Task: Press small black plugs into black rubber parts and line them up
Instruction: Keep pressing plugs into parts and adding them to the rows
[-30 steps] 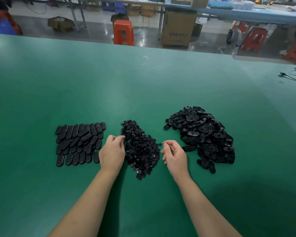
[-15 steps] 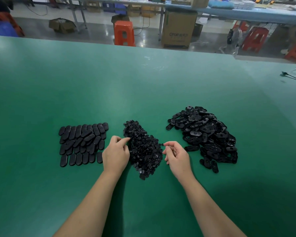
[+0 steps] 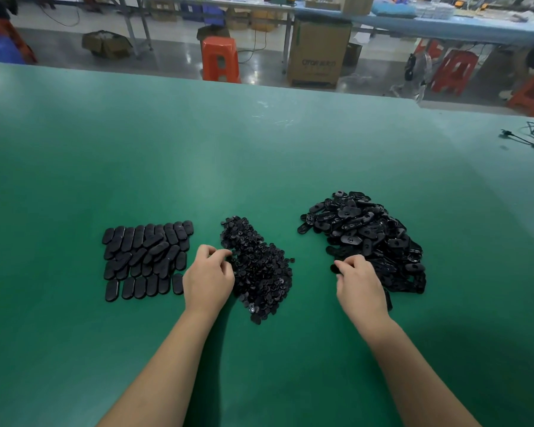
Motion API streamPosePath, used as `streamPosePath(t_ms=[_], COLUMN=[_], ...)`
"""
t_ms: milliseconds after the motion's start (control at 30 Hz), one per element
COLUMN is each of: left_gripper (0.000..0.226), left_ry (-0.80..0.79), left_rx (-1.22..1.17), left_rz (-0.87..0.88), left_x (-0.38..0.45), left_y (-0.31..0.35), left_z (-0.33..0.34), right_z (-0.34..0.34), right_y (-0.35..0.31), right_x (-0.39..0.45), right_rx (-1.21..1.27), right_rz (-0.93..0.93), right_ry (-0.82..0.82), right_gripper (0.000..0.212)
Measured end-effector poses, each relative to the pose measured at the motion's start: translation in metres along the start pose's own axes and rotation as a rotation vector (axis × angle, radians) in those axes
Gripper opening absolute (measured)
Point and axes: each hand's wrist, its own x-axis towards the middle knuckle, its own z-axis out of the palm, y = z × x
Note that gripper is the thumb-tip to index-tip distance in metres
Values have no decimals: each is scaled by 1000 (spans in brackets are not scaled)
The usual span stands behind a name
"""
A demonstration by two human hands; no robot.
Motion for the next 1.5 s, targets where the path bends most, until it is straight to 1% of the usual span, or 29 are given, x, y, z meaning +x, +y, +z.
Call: streamPosePath(t_ms=[200,267,433,600,767,833,900,967,1033,1100,1167,1233,1300,1400,1500], left_gripper=[21,18,20,18,14,12,11,9,8,8,14,21,25,23,18], left_ry=[7,12,24,15,18,20,27,39,45,50,59,71,71,56,46], left_rx=[-22,-31,-43,-28,-28,-34,-45,-71,-101,-123,-131,-125,-114,-107,-121], left_rz=[-21,-25,-35,-32,-26,-23,-20,-25,-34,-38,-35,-23,-9,-7,-26], left_x=[-1,-1,1,1,2,2,2,2,3,3,3,4,4,4,4], left_y=[1,1,-1,-2,-3,-2,-1,0,0,-2,-3,-4,-4,-5,-5], left_z=[-1,-1,0,2,2,1,1,0,0,0,0,1,1,1,0], right_z=[4,3,-3,-7,-8,-8,-9,-11,-12,-12,-9,-3,4,13,18], right_y=[-7,-9,-1,6,7,6,3,-2,-9,-18,-28,-37,-45,-55,-61], right_x=[-4,-3,4,10,13,13,12,12,13,11,9,6,3,-1,-1], right_rx=[64,97,140,154,206,237,327,506,787,1070,1237,1296,1299,1294,1267], right_rz=[-101,-99,-23,19,14,6,27,94,184,254,298,315,322,315,282], right_ry=[-45,-69,-108,-151,-143,-103,-44,-17,-57,-126,-154,-158,-167,-167,-132], right_gripper=[32,33,44,27,17,15,14,12,11,14,17,19,21,23,23])
